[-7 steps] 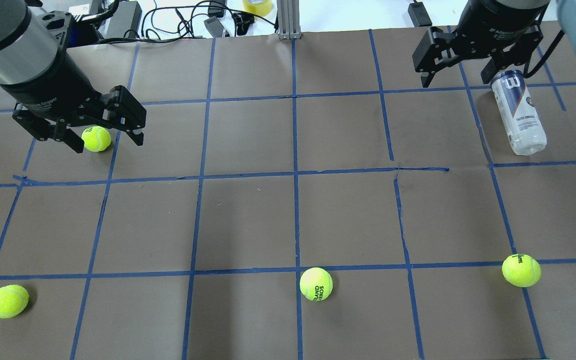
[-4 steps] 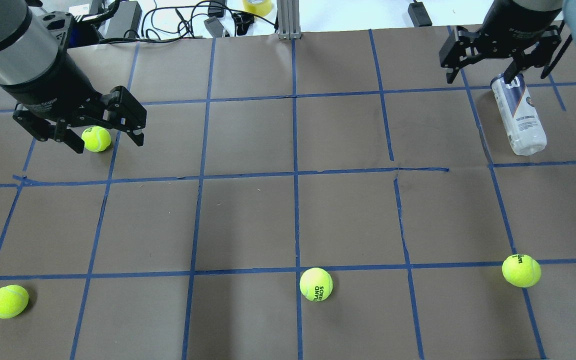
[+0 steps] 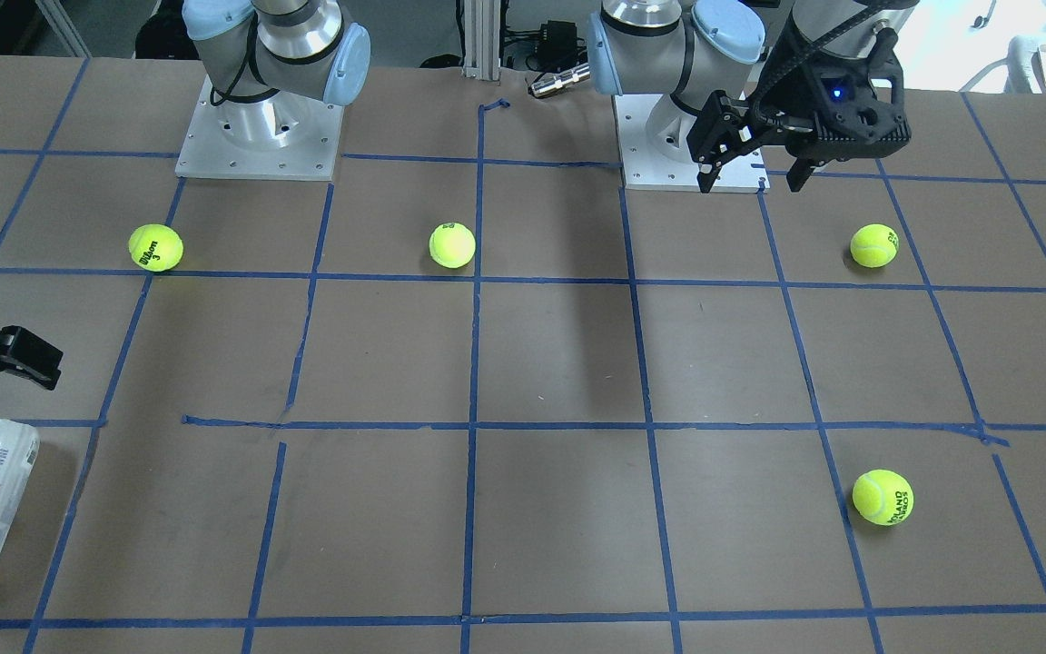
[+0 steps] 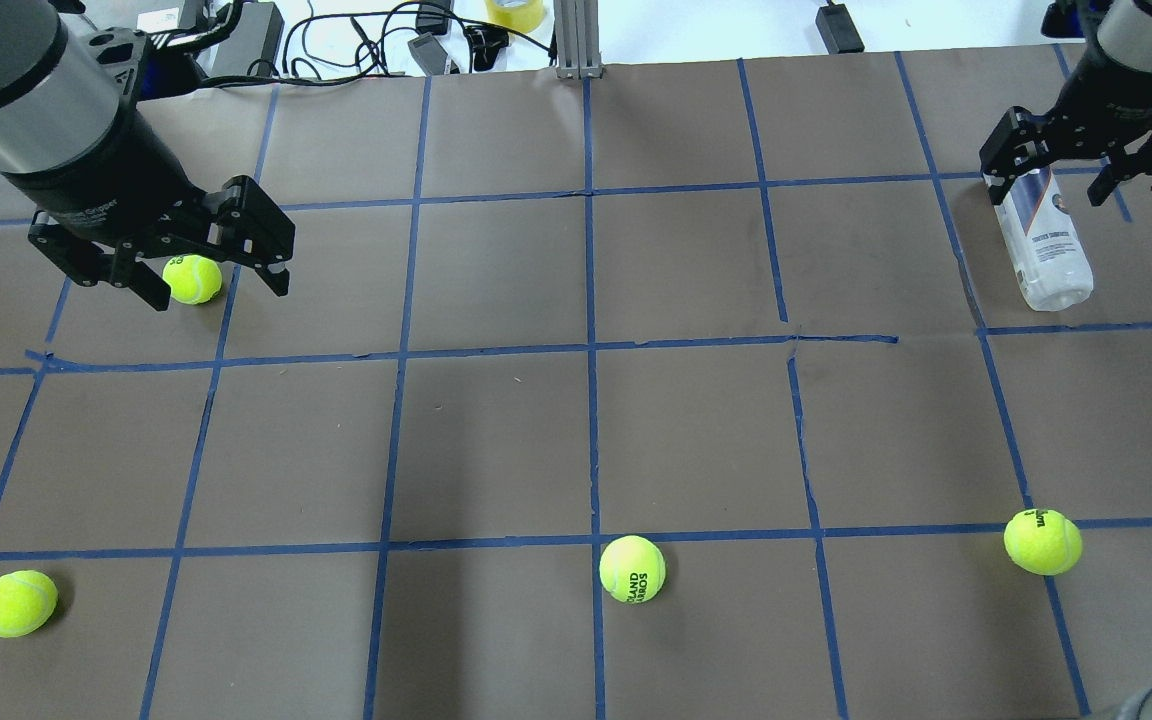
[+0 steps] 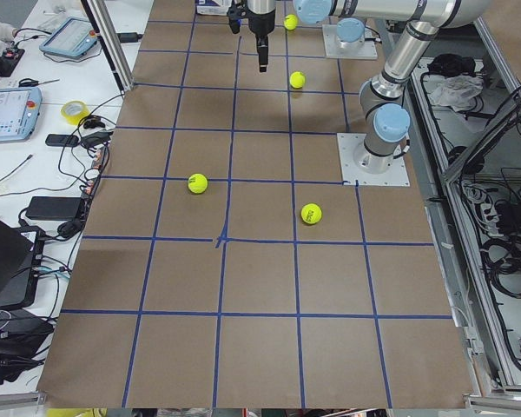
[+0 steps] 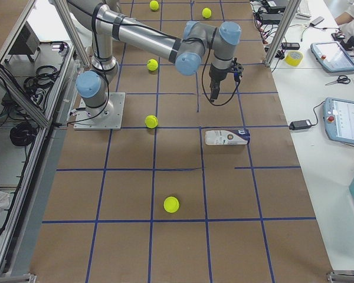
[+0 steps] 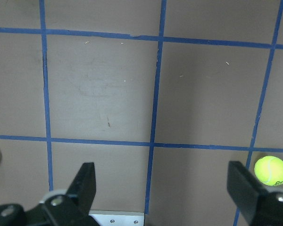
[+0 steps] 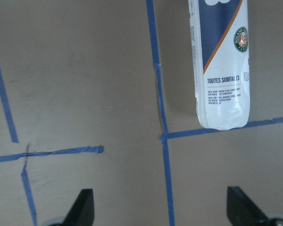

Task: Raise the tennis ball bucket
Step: 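Close the right gripper around the upper part of the tube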

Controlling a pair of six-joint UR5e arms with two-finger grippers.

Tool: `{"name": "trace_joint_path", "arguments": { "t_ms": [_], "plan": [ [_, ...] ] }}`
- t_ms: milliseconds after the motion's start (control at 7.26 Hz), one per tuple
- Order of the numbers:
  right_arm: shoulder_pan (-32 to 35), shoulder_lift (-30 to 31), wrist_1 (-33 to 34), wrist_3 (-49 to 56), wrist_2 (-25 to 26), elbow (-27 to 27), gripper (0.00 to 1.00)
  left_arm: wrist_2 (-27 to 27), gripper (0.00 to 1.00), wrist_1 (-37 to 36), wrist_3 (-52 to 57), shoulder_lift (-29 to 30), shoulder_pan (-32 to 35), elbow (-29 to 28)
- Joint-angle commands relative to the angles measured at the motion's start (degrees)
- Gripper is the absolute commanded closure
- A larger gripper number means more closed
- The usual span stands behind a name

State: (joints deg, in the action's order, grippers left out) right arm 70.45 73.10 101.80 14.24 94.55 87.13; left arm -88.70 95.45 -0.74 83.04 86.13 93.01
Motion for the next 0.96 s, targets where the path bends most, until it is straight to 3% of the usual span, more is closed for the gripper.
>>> {"name": "trace_joint_path", "arguments": {
  "t_ms": [0, 413, 826],
  "plan": [
    [-3.4, -5.9, 6.9, 7.4, 0.8, 0.0, 0.00, -0.1, 0.00, 0.0, 0.0, -0.1, 0.0, 0.1],
    [-5.6, -12.4, 16.4, 12.6, 0.5, -0.4, 0.00, -0.1, 0.00, 0.1, 0.0, -0.2, 0.0, 0.1],
    [-5.8, -17.5, 20.4, 13.0, -0.3, -1.0, 0.02, -0.1, 0.00, 0.0, 0.0, -0.2, 0.0, 0.2]
  ]
}}
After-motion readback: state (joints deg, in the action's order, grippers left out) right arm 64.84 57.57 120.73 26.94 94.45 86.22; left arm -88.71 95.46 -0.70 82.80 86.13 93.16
